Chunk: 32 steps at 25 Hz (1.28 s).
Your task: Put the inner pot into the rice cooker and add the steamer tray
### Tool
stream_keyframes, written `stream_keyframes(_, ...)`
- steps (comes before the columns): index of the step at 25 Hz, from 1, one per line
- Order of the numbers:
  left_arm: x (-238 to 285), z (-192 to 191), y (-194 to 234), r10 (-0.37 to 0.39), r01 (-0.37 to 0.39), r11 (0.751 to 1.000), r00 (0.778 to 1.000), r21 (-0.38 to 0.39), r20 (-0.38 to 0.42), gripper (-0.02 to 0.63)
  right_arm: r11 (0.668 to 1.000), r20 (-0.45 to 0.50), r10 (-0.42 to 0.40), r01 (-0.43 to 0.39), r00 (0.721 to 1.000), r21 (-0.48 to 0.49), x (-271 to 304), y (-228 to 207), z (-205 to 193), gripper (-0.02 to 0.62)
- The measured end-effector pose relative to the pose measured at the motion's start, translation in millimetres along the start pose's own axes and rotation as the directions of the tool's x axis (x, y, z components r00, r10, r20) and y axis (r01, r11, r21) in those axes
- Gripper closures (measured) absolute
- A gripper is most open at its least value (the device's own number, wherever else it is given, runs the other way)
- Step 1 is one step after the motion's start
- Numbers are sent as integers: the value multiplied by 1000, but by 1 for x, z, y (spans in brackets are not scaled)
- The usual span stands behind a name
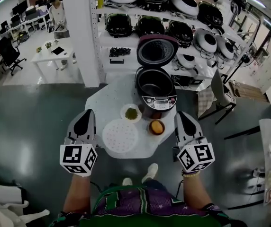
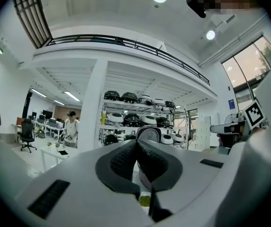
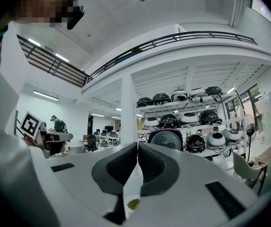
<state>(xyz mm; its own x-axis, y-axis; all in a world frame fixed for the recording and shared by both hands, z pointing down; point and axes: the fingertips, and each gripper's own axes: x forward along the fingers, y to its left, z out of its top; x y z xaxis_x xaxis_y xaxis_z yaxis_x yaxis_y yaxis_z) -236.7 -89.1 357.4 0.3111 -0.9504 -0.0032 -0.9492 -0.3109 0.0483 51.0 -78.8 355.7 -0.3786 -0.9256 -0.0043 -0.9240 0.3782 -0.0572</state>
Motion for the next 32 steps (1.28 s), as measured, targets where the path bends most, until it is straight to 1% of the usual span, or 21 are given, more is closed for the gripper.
stream_keyframes(1, -1, -2, 0, -2, 2, 1000, 1000, 0, -3, 586, 1000, -5, 13, -13, 1000, -2, 1, 4, -2, 567)
stream_keyframes(2, -1, -3, 0, -4, 4, 1000, 1000, 2, -7, 585, 1000, -12, 28, -28, 1000, -1, 3, 8, -5, 490)
stream_keyframes(5, -5, -8, 1, -20, 20, 1000, 1000, 6, -10, 584, 998, -18, 65, -65, 998, -6, 9, 19, -10, 335)
stream_keyframes(6, -6, -9, 2, -26, 26, 1000, 1000, 9, -8, 584, 997, -15, 77, -77, 997, -10, 12, 23, -11, 266)
stream_keyframes(7, -8, -10, 3, -28, 28, 1000, 1000, 12, -5, 584, 996, -14, 89, -89, 996, -14, 14, 28, -13, 161)
stream_keyframes(8, -11, -11, 4, -28, 28, 1000, 1000, 14, -4, 584, 995, -18, 100, -100, 995, -19, 17, 32, -16, 101)
stream_keyframes(9, -13, -13, 6, -26, 26, 1000, 1000, 13, -5, 584, 993, -26, 111, -112, 993, -26, 19, 37, -20, 79)
stream_keyframes(12, -21, -18, 10, -15, 15, 1000, 1000, 4, -7, 584, 988, -61, 146, -149, 987, -36, 27, 49, -37, 66)
stream_keyframes(15, -29, -26, 14, 1, -1, 1000, 1000, 3, -17, 584, 987, -107, 156, -159, 982, -22, 36, 56, -62, 64)
stream_keyframes(19, -42, -31, 19, 47, -46, 998, 999, 49, -27, 584, 983, -184, 177, -184, 967, -19, 50, 62, -106, 46)
stream_keyframes(23, -57, -37, 21, 70, -68, 997, 997, 47, -37, 584, 979, -273, 197, -204, 942, 4, 60, 67, -157, 38)
stream_keyframes(26, -65, -44, 19, 80, -77, 996, 995, 47, -61, 584, 977, -332, 207, -214, 920, 15, 68, 70, -194, 37)
stream_keyframes(32, -89, -63, 25, 119, -115, 992, 986, 44, -115, 584, 974, -444, 204, -226, 872, 5, 82, 72, -272, 38)
